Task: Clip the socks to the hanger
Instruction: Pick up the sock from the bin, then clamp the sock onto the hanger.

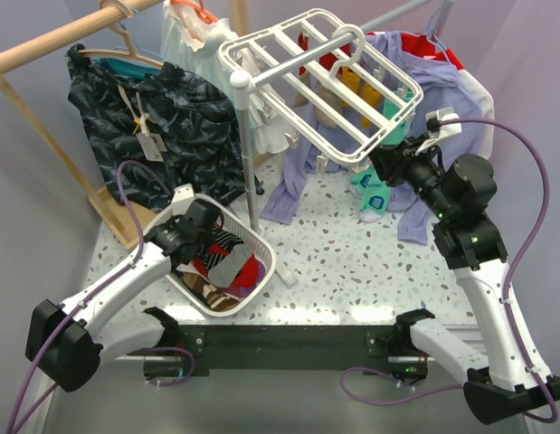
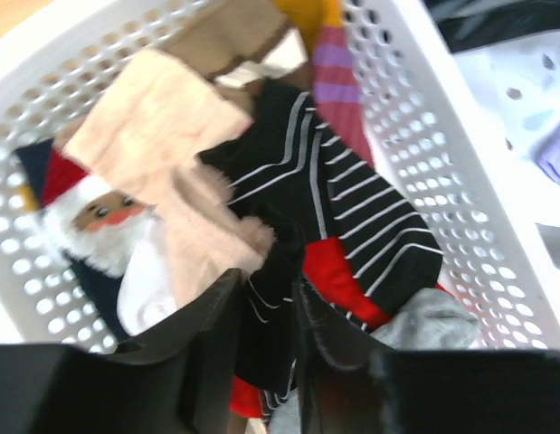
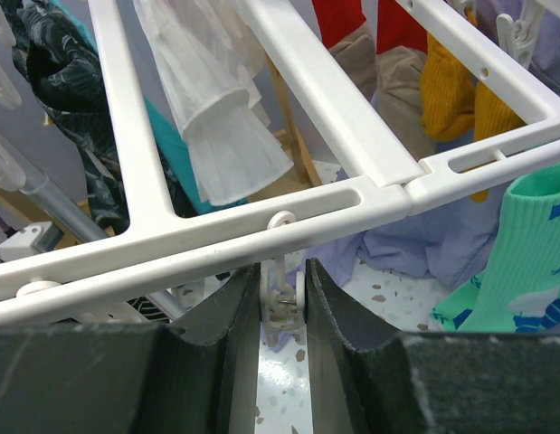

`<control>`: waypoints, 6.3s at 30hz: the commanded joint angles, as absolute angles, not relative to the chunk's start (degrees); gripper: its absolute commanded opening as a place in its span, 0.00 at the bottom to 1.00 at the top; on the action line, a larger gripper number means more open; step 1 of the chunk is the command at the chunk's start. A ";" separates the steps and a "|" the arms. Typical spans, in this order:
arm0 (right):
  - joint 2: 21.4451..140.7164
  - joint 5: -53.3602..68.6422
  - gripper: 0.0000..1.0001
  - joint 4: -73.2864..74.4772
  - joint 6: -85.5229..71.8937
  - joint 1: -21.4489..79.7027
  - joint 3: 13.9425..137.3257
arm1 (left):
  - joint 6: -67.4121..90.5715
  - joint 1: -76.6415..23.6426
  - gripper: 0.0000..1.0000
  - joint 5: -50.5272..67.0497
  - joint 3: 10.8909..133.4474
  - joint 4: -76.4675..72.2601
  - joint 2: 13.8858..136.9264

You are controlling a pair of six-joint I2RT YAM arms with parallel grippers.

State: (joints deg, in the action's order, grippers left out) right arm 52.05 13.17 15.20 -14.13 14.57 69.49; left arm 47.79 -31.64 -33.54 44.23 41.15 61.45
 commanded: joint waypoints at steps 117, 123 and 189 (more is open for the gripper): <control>52.56 14.06 0.04 15.82 -31.55 14.50 71.98 | 10.37 -61.08 0.00 -8.35 49.74 -60.90 79.27; 52.82 14.41 0.04 15.91 -32.08 14.50 71.89 | 8.53 -62.05 0.00 -9.67 53.61 -63.10 84.11; 52.65 10.90 0.04 15.47 -33.66 14.59 70.40 | -17.48 -69.43 0.00 -31.37 70.48 -57.22 96.33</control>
